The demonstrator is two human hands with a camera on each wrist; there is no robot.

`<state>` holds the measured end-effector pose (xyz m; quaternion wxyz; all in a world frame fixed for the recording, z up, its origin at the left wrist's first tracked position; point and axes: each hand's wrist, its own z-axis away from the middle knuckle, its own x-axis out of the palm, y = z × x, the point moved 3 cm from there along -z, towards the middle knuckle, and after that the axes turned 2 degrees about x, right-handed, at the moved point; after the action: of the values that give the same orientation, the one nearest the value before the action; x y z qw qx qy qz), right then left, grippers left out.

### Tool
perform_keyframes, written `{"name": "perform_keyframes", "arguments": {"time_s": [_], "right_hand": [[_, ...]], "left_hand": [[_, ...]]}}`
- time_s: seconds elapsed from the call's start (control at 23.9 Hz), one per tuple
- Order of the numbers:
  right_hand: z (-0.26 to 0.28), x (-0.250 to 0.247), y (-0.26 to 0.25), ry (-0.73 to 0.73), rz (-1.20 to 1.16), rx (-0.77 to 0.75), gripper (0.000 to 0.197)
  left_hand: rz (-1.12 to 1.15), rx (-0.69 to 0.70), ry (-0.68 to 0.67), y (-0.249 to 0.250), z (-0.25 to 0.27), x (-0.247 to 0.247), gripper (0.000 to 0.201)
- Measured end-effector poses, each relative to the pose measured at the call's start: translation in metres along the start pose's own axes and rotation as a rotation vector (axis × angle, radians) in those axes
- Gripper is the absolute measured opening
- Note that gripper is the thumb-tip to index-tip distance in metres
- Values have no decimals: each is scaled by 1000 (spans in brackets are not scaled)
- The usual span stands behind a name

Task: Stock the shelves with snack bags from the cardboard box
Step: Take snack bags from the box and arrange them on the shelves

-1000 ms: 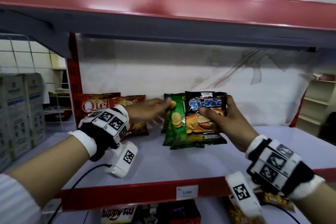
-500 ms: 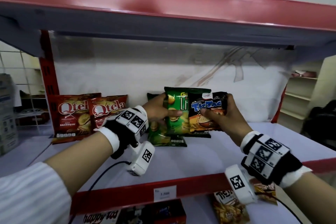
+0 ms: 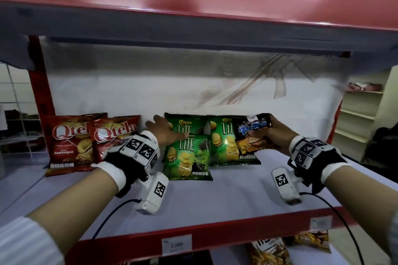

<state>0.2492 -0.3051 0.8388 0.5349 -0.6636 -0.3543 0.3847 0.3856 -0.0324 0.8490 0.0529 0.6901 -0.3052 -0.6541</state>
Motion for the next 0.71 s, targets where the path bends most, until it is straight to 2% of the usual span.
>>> {"name": "perform_keyframes", "arguments": {"time_s": [0.08,0.13,0.21,0.33,0.42,0.59,0.71], "right_hand": [[-17,9,11,-28,70,40,51],[-25,18,15,-39,86,52,52],[-36,34,17,-79,190,31,53],[-40,49,11,-130,468,-67,57],[-36,48,6,-130,502,-82,54],[-15,22,-15,-65,607,-102,35],[3,-13,-31,114,588,-28,28]], "left_hand": [[58,-64,-140,-11,1,17,115],[100,-77,-168,-15,1,25,115],[137,-67,-158,-21,-2,37,111],[123,-43,-129,-28,-6,39,109],[151,-45,-133,-29,-8,38,109],[106,-38,-138,-22,-5,34,111],[12,4,-121,-5,2,28,116]]}}
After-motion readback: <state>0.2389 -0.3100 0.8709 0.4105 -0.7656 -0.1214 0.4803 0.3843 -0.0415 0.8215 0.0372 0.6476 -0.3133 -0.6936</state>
